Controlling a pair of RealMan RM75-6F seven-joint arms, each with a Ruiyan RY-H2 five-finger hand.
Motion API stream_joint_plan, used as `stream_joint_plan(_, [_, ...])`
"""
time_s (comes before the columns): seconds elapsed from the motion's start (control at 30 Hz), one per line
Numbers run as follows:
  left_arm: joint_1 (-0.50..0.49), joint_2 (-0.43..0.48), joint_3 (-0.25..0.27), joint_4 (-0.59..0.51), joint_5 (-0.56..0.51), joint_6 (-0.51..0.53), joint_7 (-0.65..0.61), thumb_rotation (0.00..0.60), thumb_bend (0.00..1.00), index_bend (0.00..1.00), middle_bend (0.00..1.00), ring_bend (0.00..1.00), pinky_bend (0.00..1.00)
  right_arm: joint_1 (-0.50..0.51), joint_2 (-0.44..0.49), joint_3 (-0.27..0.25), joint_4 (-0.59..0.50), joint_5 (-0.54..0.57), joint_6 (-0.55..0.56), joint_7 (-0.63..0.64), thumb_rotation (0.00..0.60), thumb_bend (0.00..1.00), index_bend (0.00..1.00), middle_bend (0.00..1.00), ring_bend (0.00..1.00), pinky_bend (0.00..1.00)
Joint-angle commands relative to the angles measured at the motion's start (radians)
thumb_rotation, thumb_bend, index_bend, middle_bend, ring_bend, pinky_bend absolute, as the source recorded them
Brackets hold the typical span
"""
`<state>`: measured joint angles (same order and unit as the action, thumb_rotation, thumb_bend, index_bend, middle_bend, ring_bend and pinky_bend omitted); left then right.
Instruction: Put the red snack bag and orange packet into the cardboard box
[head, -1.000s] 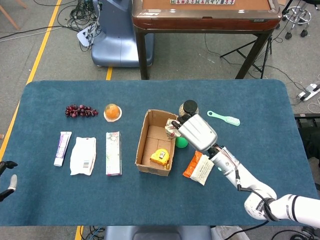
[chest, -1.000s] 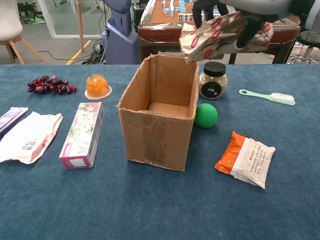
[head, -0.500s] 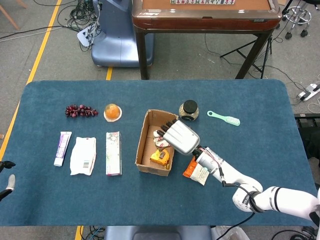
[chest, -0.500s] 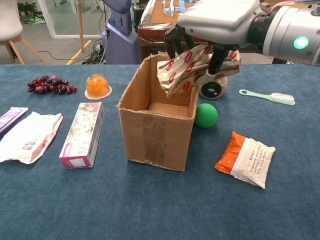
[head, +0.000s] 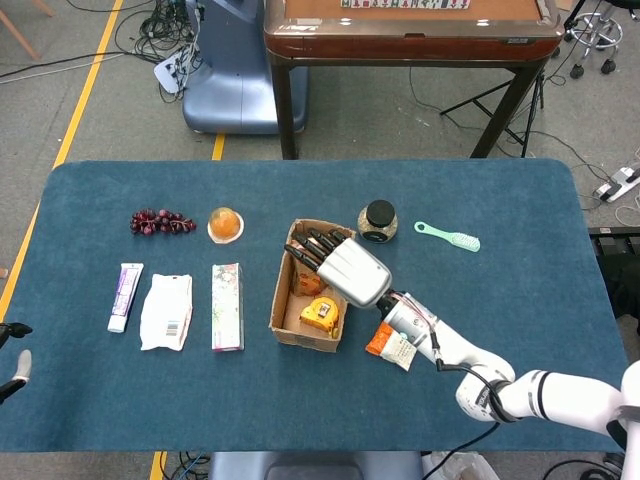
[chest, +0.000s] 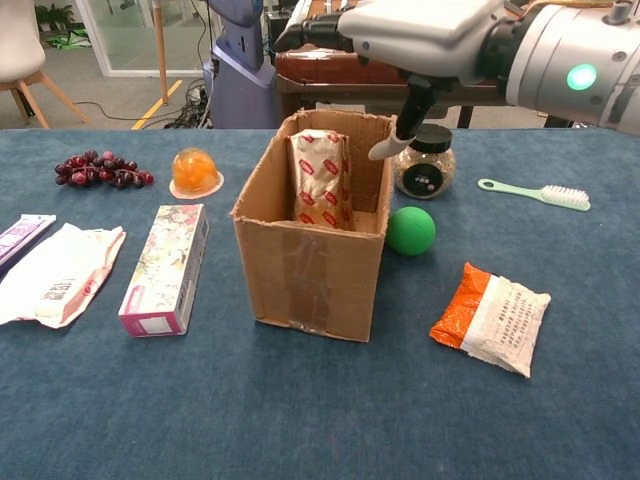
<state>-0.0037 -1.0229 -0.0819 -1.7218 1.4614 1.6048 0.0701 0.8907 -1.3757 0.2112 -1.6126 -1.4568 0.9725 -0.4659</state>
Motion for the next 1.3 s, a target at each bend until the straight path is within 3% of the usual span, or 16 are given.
stream_joint_plan(0.03, [0.0,0.0,0.0,0.0,0.0,0.001,0.001,0.6,0.43,0.39,0.43,0.32,0.45,-0.035,0.04,-0.019,-0.05,-0.016,0.04,-0.017,0.6,0.0,0.05,0.11,0.11,0.32])
stream_joint_plan(0.3, [-0.001,-0.003,0.002,-0.001,0.001,-0.004,0.011,0.6,0.43,0.39,0.43,0.32,0.45,-0.151,0.163,-0.116,-0.152,-0.056,0.117,-0.006,0.6,0.0,0.21,0.21,0.13,0.32])
stream_joint_plan(0.57, [-0.005,-0.011,0.006,-0.002,0.002,-0.013,0.034,0.6,0.43,0.39,0.43,0.32,0.45,-0.241,0.206,-0.214,-0.1,-0.113,0.147,0.077,0.6,0.0,0.22,0.22,0.14,0.32])
stream_joint_plan(0.9, [-0.006,-0.012,0.004,-0.003,-0.004,-0.015,0.035,0.6,0.43,0.39,0.43,0.32,0.45,-0.268,0.13,-0.279,0.045,-0.149,0.081,0.136,0.6,0.0,0.22,0.22,0.14,0.32])
stream_joint_plan(1.3, [-0.001,-0.006,0.002,-0.006,-0.001,-0.005,0.021,0.6,0.43,0.39,0.43,0.32,0.45,-0.264,0.018,-0.309,0.158,-0.159,-0.008,0.169,0.6,0.0,0.22,0.22,0.14,0.32])
